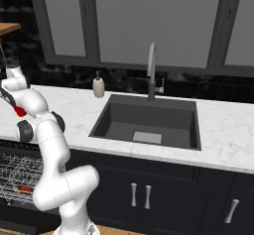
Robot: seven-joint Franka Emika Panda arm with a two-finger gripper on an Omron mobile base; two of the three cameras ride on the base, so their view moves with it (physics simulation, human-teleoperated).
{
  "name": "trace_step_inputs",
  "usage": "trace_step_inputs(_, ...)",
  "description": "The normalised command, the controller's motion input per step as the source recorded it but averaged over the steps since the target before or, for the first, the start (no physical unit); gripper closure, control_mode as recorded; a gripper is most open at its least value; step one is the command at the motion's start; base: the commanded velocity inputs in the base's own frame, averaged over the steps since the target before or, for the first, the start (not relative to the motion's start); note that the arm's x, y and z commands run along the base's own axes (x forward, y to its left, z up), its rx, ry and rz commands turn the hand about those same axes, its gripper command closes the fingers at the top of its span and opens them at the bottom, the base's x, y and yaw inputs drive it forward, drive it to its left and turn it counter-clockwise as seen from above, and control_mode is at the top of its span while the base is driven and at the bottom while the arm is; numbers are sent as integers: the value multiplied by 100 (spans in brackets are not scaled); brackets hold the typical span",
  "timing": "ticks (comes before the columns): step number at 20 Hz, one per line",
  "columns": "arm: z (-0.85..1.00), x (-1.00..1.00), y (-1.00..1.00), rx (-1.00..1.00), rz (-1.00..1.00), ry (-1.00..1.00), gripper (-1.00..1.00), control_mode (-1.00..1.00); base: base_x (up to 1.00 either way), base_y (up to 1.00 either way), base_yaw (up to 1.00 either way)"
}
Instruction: Pick up the cup and bowl from the counter, place them in the dishwasher, and close the dishwasher door.
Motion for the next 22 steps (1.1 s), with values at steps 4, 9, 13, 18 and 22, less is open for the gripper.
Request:
trace_step_inputs(4, -13, 0, 0, 0, 0, 0, -100, -100, 0, 0, 0)
trace_step_inputs(9, -8, 0, 11, 2, -4, -3, 100, -100, 0, 0, 0)
trace_step_inputs(13, 0, 0, 16, 0, -5, -10, 100, -100, 0, 0, 0)
trace_step_inputs(18, 0, -1, 12, 0, -7, -5, 100, -100, 0, 0, 0)
trace_step_inputs(22, 18, -24, 1, -5, -10, 0, 100, -100, 0, 0, 0)
